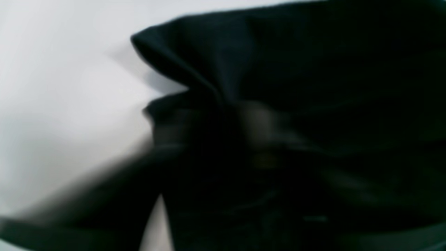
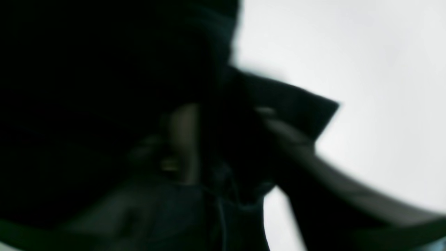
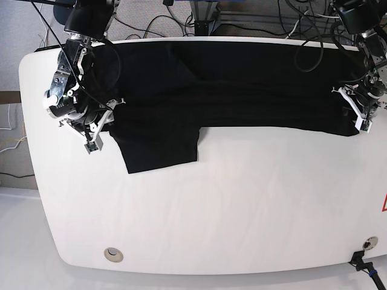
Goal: Fold the T-shirt properly
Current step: 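Grasp the black shirt's hem corners with left and right grippers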
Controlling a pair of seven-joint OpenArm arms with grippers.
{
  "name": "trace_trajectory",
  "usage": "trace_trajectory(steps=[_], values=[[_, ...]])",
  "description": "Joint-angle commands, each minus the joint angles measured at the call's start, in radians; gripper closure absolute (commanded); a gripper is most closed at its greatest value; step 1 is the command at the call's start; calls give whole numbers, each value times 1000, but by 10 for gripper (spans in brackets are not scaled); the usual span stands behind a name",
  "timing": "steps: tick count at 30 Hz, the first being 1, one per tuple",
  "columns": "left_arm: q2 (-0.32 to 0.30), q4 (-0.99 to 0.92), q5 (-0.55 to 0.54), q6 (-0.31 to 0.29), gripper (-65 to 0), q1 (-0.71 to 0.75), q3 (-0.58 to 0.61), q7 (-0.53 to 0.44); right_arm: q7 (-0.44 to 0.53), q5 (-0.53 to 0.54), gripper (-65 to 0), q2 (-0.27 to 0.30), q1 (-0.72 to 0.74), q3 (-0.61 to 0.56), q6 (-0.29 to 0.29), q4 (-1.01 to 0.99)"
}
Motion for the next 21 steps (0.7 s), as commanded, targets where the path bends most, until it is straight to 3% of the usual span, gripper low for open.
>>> trace_trajectory(steps=[1,3,5,11,14,21], values=[[-24,14,-2,10,-476,-13,-7,-8,18,12,-387,13,16,3,0,25],[-29,19,-2,10,-605,-18,-7,30,18,12,-414,13,22,6,0,42],[-29,34,-5,10,-636,-44,-9,49,28,12,-412,16,43,6,0,60],[-29,88,-10,10,-636,-93,-12,50,134,12,-412,13,140,3,0,-1],[-28,89,-13,10,-636,-102,-10,50,192,12,-412,13,206,3,0,-130],[-26,89,-13,10,-636,-122,-10,50,430,4,-412,13,333,3,0,-495]])
